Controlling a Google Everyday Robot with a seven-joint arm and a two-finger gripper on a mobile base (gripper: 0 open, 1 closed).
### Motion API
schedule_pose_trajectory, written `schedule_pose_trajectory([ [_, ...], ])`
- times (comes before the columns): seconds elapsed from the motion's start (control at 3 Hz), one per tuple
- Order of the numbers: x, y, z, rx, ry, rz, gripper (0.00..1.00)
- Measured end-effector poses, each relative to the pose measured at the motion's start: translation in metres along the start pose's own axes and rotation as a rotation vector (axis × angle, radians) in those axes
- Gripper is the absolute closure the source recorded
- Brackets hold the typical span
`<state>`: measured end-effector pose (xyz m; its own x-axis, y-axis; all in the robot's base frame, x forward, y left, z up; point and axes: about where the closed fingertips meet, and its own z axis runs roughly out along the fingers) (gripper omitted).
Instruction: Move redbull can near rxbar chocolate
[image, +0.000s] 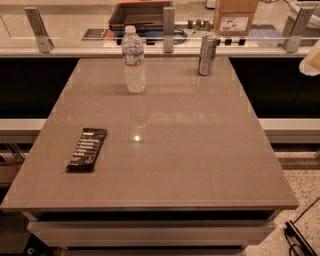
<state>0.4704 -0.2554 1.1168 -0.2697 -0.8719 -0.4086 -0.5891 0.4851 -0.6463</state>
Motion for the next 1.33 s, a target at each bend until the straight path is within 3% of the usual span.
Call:
schedule_pose_trajectory([
  [0.67,-0.006,-0.004,0.003,0.010,-0.030,0.019,0.00],
  [1.33,-0.020,-0.010,0.052,0.024,-0.133,0.157,0.00],
])
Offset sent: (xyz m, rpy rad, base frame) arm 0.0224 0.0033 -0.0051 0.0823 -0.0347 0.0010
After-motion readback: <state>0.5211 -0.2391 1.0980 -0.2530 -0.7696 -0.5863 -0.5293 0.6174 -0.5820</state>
